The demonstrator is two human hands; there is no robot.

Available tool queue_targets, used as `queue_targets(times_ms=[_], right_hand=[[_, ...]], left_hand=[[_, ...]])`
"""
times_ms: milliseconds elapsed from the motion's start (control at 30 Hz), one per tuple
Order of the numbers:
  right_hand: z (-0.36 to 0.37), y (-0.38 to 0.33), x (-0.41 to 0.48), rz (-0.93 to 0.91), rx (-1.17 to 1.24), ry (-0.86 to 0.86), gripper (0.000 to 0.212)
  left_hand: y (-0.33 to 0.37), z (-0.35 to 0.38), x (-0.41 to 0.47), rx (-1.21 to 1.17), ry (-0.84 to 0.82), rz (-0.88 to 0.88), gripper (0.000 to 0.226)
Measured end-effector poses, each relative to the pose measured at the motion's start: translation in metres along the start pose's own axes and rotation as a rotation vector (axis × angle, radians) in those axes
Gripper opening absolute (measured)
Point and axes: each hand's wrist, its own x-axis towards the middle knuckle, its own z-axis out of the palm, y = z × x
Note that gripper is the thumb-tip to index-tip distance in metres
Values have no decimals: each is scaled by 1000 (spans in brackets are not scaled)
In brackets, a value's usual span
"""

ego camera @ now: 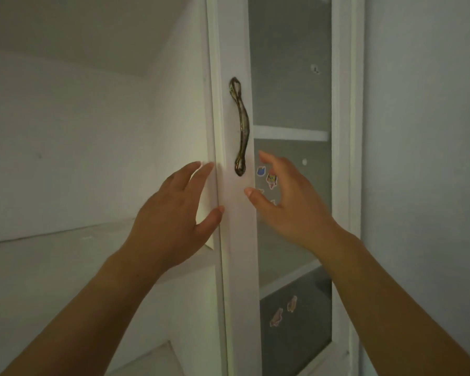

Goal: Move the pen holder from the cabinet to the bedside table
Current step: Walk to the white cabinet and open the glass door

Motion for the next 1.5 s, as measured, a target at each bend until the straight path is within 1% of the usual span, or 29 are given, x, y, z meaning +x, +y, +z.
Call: queue_targets(times_ms=[133, 333, 467, 633, 833, 1000, 1267, 1500], right_hand=[[1, -3, 23, -26, -21, 41, 66], [8, -3, 41, -31, -49, 99, 68], [9, -5, 46, -26, 6, 204, 59], [12, -11, 56, -67, 42, 297, 46], [23, -17, 63, -67, 86, 440, 36], [29, -20, 64, -43, 120, 469, 42], [29, -27, 59, 46, 201, 491, 42], [26, -33, 57, 104, 209, 475, 43]], left_hand=[[0, -8, 21, -24, 51, 16, 73], [-5, 0, 37, -70, 55, 20, 81], [-13, 7, 40, -150, 62, 34, 80], [-22, 11, 40, -217, 77, 106, 77], [-24, 15, 43, -252, 85, 120, 73], [-26, 16, 45, -265, 103, 137, 79], [-26, 16, 44, -299, 92, 141, 78], [-27, 3, 35, -309, -7, 126, 76]])
